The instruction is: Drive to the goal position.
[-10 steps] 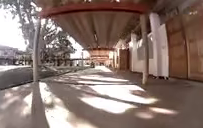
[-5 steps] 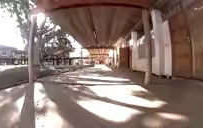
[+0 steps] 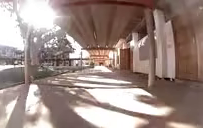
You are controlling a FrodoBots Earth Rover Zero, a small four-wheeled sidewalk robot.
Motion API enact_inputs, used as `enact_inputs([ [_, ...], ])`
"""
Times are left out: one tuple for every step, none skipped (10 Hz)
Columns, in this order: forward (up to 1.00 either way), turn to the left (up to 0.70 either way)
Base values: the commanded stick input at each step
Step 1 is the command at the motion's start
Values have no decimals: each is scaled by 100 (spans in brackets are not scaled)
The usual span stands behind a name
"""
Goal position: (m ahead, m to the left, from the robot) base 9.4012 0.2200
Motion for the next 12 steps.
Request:
enact_inputs([
  [50, 0],
  [50, 0],
  [50, 0],
  [50, 0],
  [50, 0],
  [50, 0],
  [50, 0],
  [50, 0],
  [50, 0],
  [50, 0],
  [50, 0],
  [50, 0],
])
